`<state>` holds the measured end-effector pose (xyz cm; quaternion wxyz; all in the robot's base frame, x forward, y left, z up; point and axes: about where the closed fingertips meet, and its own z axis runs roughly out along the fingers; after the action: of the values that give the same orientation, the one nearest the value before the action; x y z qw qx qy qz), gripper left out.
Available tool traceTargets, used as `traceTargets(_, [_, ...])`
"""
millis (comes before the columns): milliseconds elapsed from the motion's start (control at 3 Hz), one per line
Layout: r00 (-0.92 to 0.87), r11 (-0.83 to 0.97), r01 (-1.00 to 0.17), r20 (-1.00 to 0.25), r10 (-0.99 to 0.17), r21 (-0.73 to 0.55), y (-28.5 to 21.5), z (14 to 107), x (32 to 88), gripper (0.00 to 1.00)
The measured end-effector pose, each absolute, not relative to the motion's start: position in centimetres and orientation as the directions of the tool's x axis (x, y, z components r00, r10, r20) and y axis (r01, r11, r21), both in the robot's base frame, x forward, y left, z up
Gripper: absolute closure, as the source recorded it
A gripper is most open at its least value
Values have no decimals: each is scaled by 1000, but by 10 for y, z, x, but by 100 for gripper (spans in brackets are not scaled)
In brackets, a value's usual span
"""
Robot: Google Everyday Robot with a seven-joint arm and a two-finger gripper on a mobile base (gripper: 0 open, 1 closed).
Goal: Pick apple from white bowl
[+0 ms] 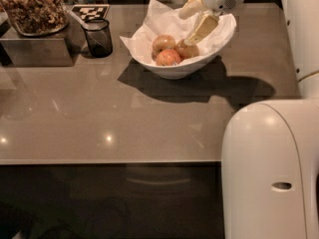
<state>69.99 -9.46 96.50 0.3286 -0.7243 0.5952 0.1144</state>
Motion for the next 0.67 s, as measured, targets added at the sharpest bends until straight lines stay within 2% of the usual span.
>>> traceTargets(333, [266, -62, -933, -562, -783, -354, -91, 965, 707, 33])
traceTargets(667, [247, -43, -938, -575, -780, -344, -94, 951, 717, 43])
